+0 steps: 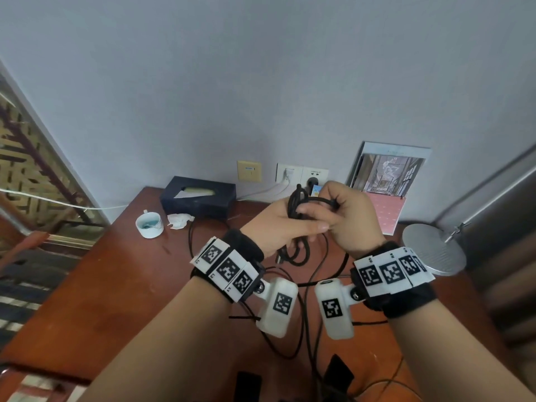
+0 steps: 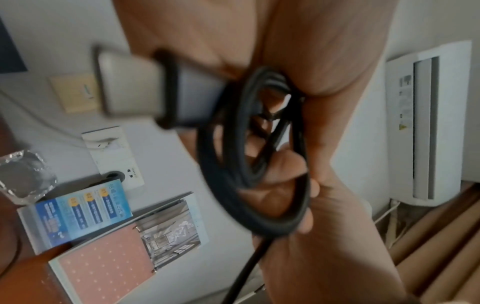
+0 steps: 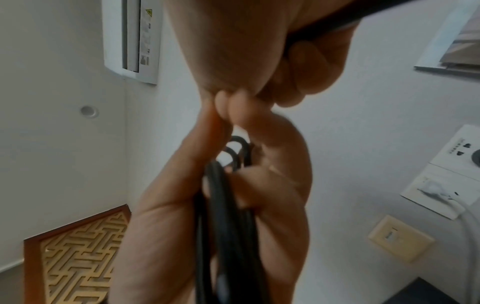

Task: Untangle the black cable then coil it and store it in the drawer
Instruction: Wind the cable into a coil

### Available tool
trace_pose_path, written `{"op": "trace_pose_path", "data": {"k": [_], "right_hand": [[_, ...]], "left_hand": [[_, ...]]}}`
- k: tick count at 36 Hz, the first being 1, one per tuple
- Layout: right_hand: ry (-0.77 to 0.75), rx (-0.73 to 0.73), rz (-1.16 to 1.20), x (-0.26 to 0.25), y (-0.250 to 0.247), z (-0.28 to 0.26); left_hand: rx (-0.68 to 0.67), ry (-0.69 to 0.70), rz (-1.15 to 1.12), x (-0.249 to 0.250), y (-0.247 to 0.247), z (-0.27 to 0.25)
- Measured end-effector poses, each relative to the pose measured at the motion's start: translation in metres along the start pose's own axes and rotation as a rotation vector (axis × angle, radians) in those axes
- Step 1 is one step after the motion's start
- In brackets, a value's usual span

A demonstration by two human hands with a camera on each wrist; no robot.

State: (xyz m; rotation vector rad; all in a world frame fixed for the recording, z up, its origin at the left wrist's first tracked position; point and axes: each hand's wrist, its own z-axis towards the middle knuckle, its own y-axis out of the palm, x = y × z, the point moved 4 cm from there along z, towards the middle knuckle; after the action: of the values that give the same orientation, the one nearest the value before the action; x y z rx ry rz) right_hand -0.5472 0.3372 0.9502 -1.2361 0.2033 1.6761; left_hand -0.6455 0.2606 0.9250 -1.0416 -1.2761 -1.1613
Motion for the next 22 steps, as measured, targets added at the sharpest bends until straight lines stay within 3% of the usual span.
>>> {"op": "trace_pose_path", "data": {"k": [6,11,15,19,22], "right_hand": [[0.115,0.002,0.118,0.004,0.001,0.005],[0.135,0.054,0.192,0.015,-0.006,0.005],[0.181,-0.01,0.149,0.034,-0.004,-0.007],[0.157,0.034,-0.035,0.035,0.004,-0.016],[0.061,0.013,-0.182,0.018,0.014,-0.017]], "left_hand": [[-0.068,-0.054,-0.089,0.002,0.008,-0.005],[0.121,-0.065,-0.314,0.005,0.004,-0.003],[0.312,-0.038,-0.416,0.003,-0.015,-0.003],[0.283,0.006,-0.347,0.002,-0.018,-0.002],[0.239,-0.028,-0.45,-0.001,-0.012,-0.001]]}}
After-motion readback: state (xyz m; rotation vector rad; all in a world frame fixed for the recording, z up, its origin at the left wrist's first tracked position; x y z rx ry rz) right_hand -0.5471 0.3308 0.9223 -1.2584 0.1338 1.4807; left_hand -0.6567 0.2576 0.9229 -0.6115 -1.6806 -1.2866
